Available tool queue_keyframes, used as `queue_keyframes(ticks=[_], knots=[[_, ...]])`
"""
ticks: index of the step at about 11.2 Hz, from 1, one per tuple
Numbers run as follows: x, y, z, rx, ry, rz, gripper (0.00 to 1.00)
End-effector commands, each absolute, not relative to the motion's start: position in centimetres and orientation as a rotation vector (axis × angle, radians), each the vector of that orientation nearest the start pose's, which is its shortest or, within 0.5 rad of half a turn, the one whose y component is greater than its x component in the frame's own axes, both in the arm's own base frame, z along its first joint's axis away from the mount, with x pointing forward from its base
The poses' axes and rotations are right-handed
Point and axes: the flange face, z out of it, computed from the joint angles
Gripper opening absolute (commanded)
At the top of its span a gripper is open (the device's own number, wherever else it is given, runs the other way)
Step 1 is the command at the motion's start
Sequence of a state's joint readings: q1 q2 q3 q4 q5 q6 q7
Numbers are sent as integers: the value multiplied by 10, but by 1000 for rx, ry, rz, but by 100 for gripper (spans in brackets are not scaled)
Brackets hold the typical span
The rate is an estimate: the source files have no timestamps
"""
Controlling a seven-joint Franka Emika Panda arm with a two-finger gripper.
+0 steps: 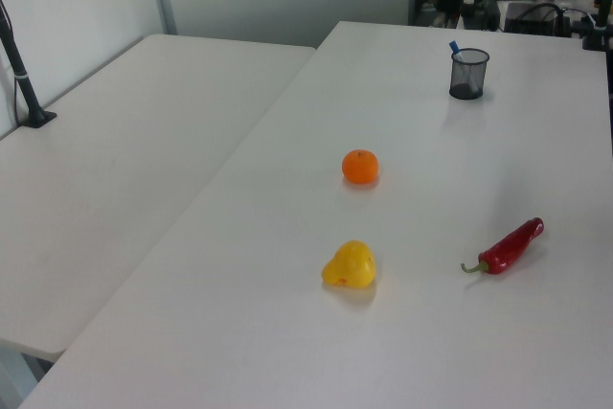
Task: Place marker
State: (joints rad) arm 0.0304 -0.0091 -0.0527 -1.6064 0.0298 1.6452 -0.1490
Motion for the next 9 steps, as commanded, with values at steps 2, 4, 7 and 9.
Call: queue_keyframes(ticks=[2, 4, 7, 9], knots=[[559, -17, 615, -3112, -314, -123, 100], [564, -16, 620, -3110, -153, -199, 100], [566, -16, 621, -3108, -61, -232, 100], [566, -16, 621, -3108, -63, -232, 100]])
